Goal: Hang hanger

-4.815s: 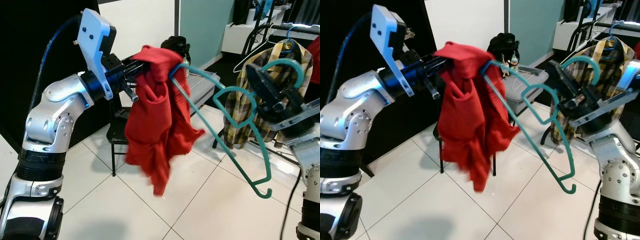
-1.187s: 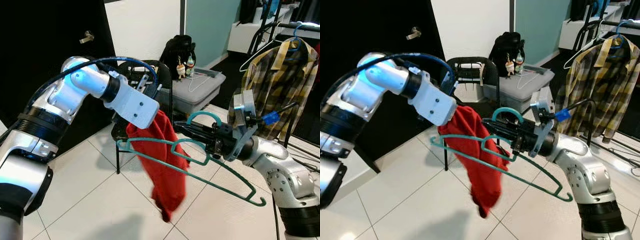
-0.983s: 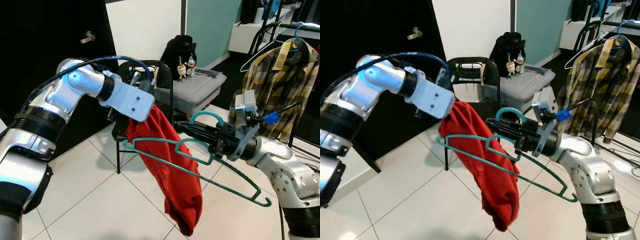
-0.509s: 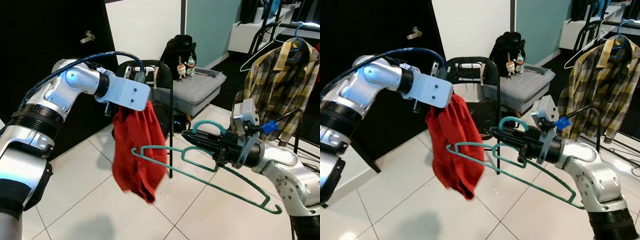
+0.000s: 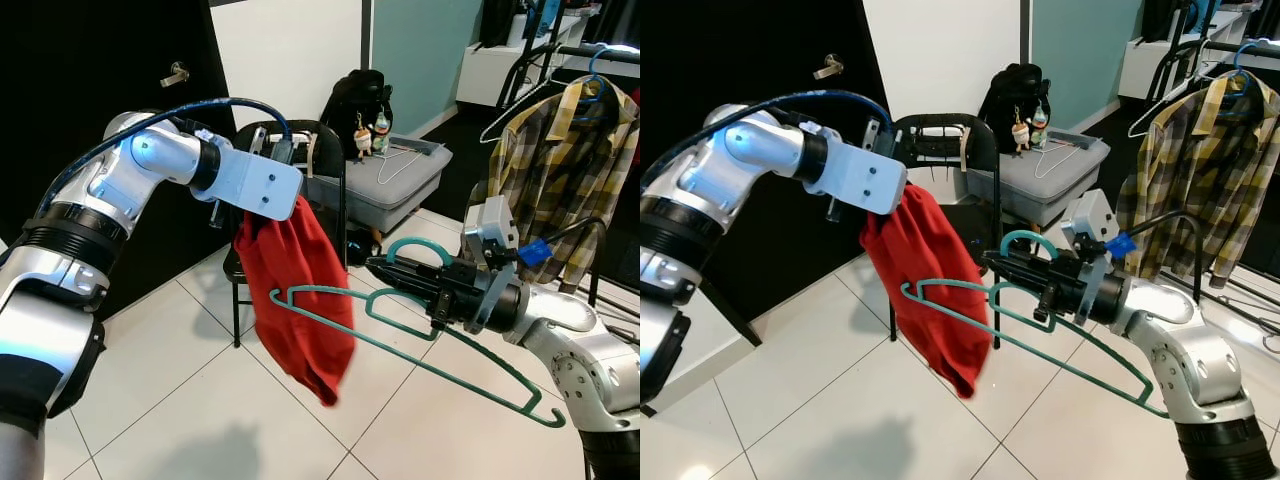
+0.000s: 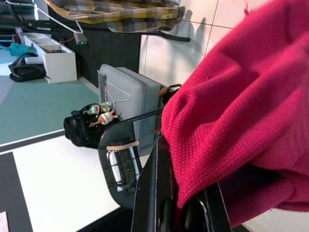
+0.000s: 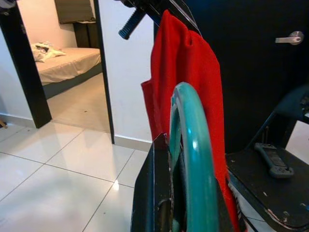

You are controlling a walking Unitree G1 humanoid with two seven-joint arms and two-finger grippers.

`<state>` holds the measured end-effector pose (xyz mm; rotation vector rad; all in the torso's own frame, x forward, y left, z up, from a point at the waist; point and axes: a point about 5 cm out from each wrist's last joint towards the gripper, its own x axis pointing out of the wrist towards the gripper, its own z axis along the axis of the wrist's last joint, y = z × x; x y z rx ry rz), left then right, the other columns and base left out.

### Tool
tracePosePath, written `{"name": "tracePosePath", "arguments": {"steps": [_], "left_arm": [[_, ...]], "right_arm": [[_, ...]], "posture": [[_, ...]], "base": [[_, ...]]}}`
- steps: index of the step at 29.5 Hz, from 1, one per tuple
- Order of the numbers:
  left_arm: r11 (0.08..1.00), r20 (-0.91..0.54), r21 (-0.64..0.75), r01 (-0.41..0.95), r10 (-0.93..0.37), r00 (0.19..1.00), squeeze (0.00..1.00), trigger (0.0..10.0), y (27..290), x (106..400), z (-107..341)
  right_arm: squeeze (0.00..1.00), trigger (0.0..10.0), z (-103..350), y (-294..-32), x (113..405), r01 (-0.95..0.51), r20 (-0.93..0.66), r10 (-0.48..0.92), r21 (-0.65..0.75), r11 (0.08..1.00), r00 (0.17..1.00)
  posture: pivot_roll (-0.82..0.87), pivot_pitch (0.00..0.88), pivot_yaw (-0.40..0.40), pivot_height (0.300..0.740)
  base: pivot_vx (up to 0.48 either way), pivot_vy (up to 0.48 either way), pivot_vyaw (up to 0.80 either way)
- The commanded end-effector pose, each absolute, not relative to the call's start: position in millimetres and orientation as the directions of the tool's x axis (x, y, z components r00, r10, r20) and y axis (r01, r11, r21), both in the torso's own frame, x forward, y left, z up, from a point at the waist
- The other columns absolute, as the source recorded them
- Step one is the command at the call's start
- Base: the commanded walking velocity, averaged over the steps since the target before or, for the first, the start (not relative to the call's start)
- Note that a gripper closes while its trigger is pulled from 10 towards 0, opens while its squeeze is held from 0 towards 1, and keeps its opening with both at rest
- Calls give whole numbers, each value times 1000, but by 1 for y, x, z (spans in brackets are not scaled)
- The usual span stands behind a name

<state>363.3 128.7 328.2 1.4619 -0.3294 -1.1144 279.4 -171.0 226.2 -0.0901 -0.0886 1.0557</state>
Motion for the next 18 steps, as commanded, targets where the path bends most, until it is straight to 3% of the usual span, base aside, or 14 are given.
{"name": "tracePosePath", "arguments": {"steps": [1,6,18], "left_arm": [[-236,-418,895,380,-743,522,0,10000,130,365,336],[-124,-400,897,424,-635,661,0,10000,144,381,339],[-120,-525,823,555,-535,662,0,10000,158,386,326]], "right_arm": [[0,10000,233,-169,280,-860,50,872,-148,489,487],[0,10000,234,-167,279,-856,45,870,-162,491,490],[0,10000,236,-164,276,-860,47,876,-172,481,480]], "posture": [[-89,0,101,740],[-92,0,105,740],[-96,0,112,740]], "base": [[0,0,0],[0,0,0],[0,0,0]]}}
